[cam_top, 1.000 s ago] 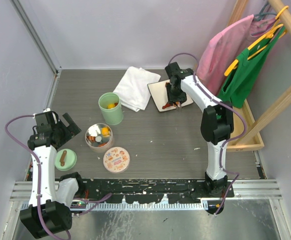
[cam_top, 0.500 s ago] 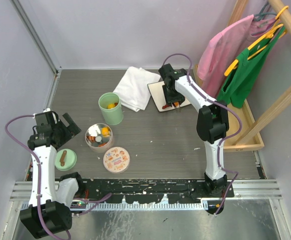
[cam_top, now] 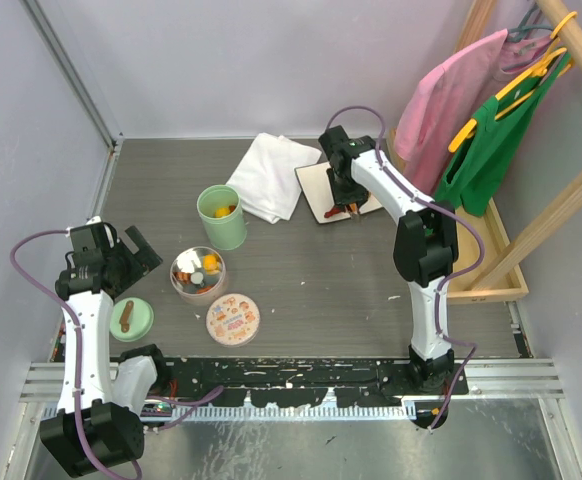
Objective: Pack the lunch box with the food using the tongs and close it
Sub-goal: Pick up the fake food from the plate.
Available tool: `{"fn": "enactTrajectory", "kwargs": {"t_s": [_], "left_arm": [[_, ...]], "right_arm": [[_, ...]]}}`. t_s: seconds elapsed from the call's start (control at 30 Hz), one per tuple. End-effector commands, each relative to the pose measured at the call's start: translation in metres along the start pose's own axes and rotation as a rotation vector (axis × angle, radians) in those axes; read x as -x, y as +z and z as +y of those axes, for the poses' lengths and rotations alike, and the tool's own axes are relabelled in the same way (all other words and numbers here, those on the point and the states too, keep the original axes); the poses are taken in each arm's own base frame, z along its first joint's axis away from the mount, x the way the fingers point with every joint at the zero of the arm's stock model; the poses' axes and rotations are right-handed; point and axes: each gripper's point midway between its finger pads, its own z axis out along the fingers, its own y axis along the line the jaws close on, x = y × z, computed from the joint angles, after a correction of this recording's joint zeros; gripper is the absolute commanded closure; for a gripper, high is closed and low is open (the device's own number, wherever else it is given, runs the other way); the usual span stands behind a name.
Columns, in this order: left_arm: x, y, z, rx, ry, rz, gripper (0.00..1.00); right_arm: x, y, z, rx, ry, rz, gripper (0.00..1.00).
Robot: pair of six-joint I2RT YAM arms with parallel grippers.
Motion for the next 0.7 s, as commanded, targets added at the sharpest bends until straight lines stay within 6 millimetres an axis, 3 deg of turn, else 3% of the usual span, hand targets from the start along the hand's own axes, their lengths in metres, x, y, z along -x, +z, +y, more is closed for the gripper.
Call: {"fn": "enactTrajectory", "kwargs": {"t_s": [0.0, 0.43, 0.67], "left_arm": [[0.008, -0.001, -0.009, -0.042, 0.012, -0.037, 0.02], [0.008, -0.001, -0.009, -0.042, 0.014, -0.037, 0.02], [0.009, -0.001, -0.009, -0.042, 0.014, -0.038, 0.02]], "right_arm": [[0.033, -0.039, -0.004, 0.032, 0.062, -0.159, 0.65], [0.033, -0.063, -0.001, 0.101, 0.09, -0.227, 0.69], [0.024, -0.09, 0.018, 0.209, 0.079, -0.256, 0.7]]}}
